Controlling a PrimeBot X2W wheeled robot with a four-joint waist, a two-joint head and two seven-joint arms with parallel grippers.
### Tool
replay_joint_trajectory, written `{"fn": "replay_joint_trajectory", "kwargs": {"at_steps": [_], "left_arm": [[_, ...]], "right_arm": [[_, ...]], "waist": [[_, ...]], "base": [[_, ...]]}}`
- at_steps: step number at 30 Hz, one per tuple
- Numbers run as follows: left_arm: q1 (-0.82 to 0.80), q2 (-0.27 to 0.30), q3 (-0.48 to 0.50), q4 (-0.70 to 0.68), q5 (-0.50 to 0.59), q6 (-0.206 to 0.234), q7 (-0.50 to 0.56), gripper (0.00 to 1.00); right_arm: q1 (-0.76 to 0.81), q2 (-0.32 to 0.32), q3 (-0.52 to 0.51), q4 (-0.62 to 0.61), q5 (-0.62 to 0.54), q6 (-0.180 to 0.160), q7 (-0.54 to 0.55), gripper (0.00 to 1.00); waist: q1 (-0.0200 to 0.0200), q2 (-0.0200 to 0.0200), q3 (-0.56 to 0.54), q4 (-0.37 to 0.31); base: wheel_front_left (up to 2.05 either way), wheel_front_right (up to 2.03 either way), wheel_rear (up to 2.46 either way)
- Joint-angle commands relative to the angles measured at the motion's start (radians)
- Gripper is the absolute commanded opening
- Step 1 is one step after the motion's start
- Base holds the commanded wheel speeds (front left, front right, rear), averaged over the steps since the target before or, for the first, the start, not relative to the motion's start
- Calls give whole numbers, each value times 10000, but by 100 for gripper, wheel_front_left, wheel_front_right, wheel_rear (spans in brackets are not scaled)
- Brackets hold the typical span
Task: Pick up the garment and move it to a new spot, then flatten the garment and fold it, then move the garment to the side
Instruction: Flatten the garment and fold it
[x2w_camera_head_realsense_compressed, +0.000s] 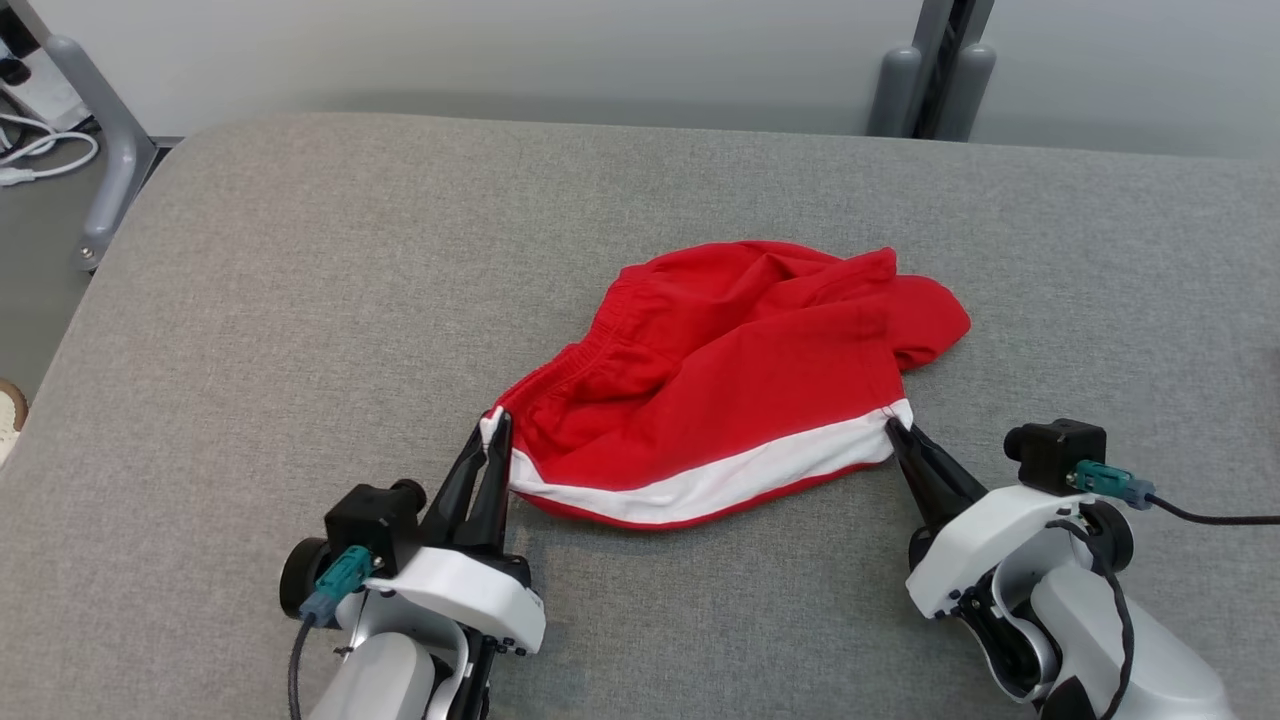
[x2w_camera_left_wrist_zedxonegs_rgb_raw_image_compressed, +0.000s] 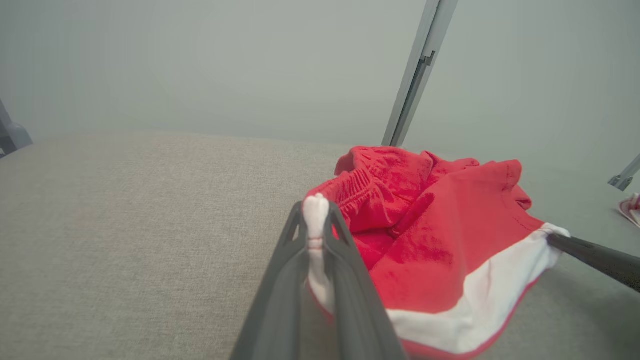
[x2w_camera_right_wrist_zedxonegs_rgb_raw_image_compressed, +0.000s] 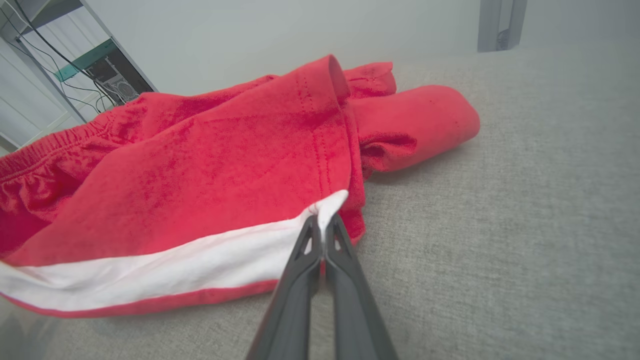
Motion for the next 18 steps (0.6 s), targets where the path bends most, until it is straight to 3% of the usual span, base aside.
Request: {"fn": "replay_joint_trajectory", "kwargs": {"at_steps": [1,10,18], "left_arm": [[123,53,92,-26,-213,86,-38,0],[-180,50,217,-122,-1471,-232,-38,0],[-1022,157,705,-738,-2080,-38,351,0]], "right_arm": [[-23,-111,42,-76,62,0,-77,0],[-71,-977,62,-1800,431,0,-305,0],[14,-1724,-819,-4146,260,0,-301,0]], "waist": [[0,-1,-42,-35],[0,-1,-452,-388],[0,-1,-920,-816]], "base": [[0,0,0],[0,0,0],[0,0,0]]}}
